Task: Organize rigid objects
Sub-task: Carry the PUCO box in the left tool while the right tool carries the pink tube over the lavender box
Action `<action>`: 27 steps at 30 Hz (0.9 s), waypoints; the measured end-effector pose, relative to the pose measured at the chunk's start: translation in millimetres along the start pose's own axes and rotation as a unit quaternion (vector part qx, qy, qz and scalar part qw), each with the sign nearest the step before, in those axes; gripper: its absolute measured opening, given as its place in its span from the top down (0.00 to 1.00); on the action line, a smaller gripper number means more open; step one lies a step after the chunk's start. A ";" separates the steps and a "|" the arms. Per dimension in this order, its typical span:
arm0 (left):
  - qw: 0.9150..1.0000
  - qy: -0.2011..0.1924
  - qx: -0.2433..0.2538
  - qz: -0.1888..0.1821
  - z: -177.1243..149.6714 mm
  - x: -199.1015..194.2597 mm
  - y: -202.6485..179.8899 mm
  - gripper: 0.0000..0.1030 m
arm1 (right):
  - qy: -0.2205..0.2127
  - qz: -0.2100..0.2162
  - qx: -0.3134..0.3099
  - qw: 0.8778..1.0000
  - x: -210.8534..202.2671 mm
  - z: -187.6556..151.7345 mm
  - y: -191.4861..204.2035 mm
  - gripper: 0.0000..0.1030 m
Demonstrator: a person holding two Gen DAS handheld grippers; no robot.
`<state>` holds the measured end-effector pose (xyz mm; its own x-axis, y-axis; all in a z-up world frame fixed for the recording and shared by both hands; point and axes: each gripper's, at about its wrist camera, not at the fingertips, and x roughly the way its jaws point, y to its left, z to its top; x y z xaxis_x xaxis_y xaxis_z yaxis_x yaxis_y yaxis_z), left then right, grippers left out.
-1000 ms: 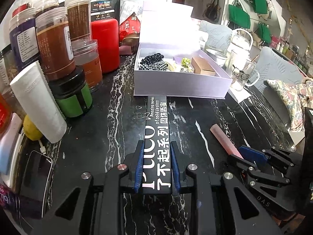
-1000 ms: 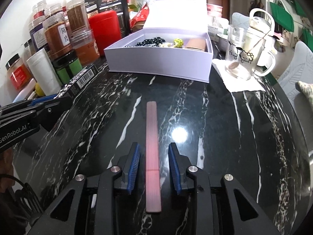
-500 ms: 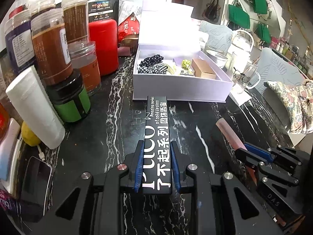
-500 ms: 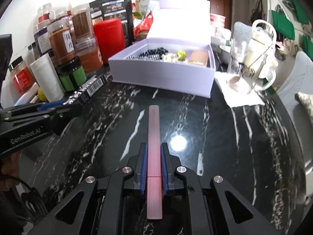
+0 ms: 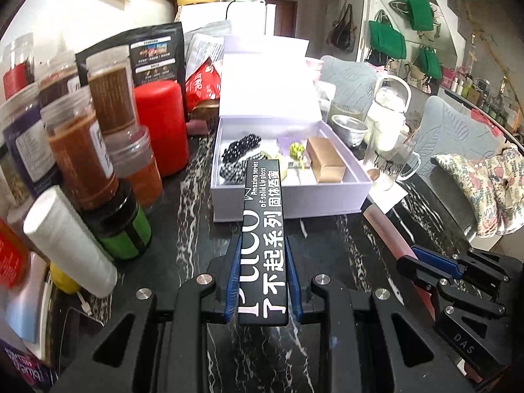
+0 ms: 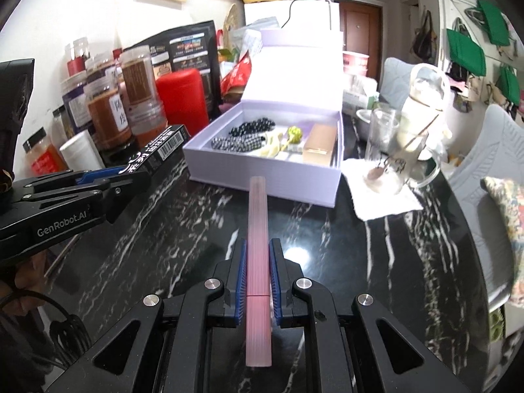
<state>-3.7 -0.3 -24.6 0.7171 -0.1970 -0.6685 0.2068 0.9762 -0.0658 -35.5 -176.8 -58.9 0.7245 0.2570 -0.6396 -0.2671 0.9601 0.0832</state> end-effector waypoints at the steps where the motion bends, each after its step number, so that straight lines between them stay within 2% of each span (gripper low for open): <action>1: 1.000 -0.002 -0.001 -0.001 1.7 -0.3 -0.2 0.75 | -0.002 -0.001 0.000 1.000 -1.4 1.9 -1.5 0.87; 17: 1.000 -0.028 0.000 -0.004 38.3 10.7 -2.2 0.75 | -0.022 0.005 -0.023 0.999 3.2 39.3 -14.4 0.87; 27: 0.999 -0.047 0.020 -0.003 77.1 33.1 -1.7 0.75 | -0.036 0.009 -0.043 0.998 23.9 80.9 -23.7 0.87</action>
<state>71.0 -15.6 10.6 0.7748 -0.2129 -0.5953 0.2363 0.9709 -0.0397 39.6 -184.6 -14.3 0.7622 0.2847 -0.5813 -0.3315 0.9431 0.0272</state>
